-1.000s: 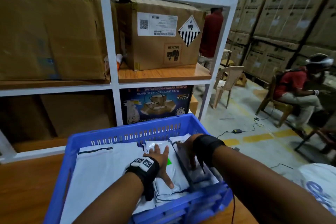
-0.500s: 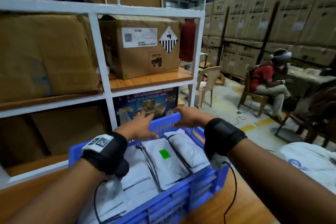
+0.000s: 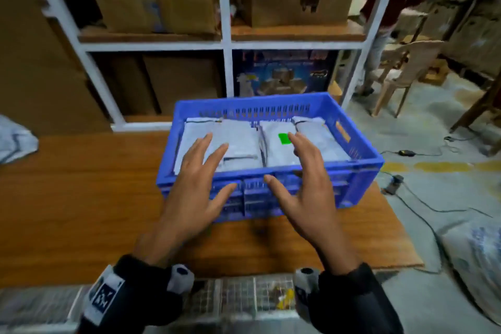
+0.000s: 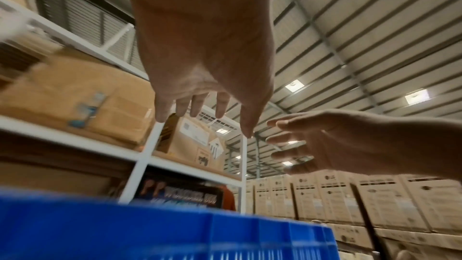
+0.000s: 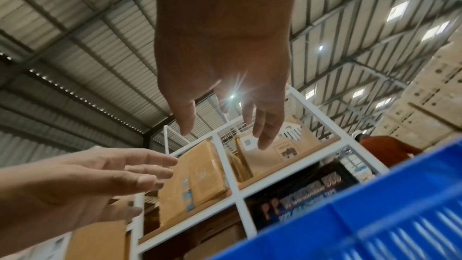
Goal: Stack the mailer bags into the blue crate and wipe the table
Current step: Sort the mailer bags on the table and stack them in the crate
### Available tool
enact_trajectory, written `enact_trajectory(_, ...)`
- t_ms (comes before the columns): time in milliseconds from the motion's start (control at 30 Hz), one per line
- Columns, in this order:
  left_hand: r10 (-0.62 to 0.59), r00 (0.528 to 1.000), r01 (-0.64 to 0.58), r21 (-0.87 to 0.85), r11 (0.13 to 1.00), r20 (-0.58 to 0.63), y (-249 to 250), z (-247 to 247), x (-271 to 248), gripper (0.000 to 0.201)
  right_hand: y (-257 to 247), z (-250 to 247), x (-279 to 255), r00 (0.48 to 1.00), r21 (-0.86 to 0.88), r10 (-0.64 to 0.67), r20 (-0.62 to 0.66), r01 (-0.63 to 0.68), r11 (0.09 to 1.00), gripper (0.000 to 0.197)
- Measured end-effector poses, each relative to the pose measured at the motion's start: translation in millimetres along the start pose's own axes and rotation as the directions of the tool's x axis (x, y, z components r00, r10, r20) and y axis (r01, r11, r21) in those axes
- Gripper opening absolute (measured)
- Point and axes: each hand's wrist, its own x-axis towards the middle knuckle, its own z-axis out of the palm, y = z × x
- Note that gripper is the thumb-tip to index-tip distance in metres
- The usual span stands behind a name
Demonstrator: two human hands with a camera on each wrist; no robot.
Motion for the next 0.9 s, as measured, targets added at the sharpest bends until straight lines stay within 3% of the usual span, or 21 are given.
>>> enact_trajectory(200, -0.267, 0.961, 0.269, 0.029, 0.963, -0.075, -19.6, -24.6, -121.0, 0.064, -29.8, 59.3, -72.4, 0.988, 0.135, -0.035, 0.149, 0.014, 0.991, 0.070)
enact_trajectory(433, -0.572, 0.800, 0.569, -0.074, 0.819, -0.179, -43.7, -50.4, -238.9, 0.058, -74.0, 134.6, -113.0, 0.932, 0.203, -0.093, 0.350, 0.021, 0.979, 0.069)
enact_trajectory(767, -0.652, 0.684, 0.668, -0.079, 0.740, -0.327, -176.4, -152.3, -327.0, 0.057, -179.3, 302.8, -129.2, 0.837, 0.223, -0.188, 0.514, 0.081, 0.971, 0.072)
enact_trajectory(900, -0.649, 0.682, 0.678, -0.040, 0.734, -0.339, -234.8, -200.7, -344.6, 0.058, -226.8, 370.1, -122.7, 0.793, 0.245, -0.243, 0.558, 0.122, 0.962, 0.074)
